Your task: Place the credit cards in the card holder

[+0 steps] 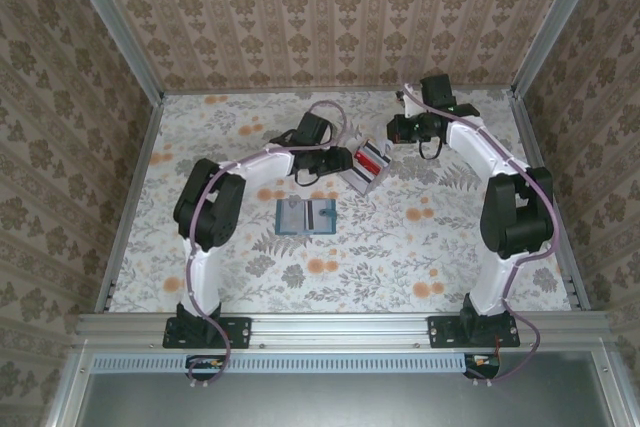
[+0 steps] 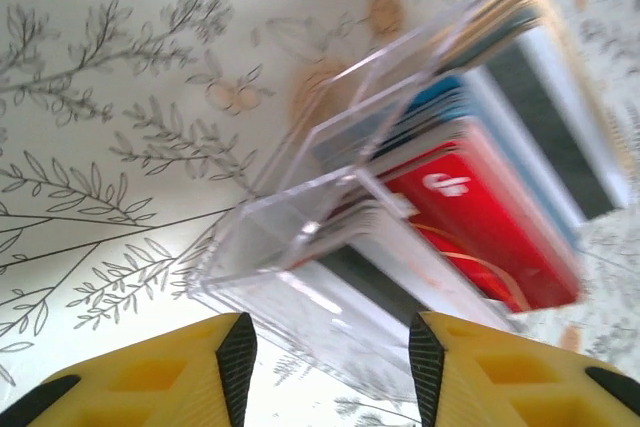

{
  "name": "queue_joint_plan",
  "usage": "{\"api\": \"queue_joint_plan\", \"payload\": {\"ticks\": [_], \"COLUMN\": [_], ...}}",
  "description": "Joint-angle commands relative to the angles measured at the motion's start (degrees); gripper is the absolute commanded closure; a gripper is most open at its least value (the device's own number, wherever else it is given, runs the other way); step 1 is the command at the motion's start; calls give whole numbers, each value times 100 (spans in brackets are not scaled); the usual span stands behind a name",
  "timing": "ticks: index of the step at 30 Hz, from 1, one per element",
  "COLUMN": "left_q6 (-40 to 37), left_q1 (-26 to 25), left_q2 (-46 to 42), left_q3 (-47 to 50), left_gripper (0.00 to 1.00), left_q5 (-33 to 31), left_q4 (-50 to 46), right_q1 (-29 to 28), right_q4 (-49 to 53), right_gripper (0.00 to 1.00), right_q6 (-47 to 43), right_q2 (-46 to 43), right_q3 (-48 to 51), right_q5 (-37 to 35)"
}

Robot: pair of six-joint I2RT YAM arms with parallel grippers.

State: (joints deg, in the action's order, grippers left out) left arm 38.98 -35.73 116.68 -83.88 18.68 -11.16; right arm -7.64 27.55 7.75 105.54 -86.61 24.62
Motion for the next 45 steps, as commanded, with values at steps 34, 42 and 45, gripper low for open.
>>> {"api": "queue_joint_plan", "payload": {"ticks": [34,42,45], "left_q6": [2464,2549,2711], "left_q1": [382,451,504], "left_q2": [-614,-639,-604], "left_q3": [1145,1306,1388], "left_gripper": [58,88,94], "left_q5": [2327,2322,2406], "left_q4": [4613,4856,5151], "right_q1": [203,187,184], "right_q4": [-4707,-4555,-3782], "right_gripper": [97,94,91], "right_q6": [3957,3899,3518], "right_q2": [-273,-208,-122], "right_q3": [1736,1766,1573], "right_q5": [3754,3838,3844]}}
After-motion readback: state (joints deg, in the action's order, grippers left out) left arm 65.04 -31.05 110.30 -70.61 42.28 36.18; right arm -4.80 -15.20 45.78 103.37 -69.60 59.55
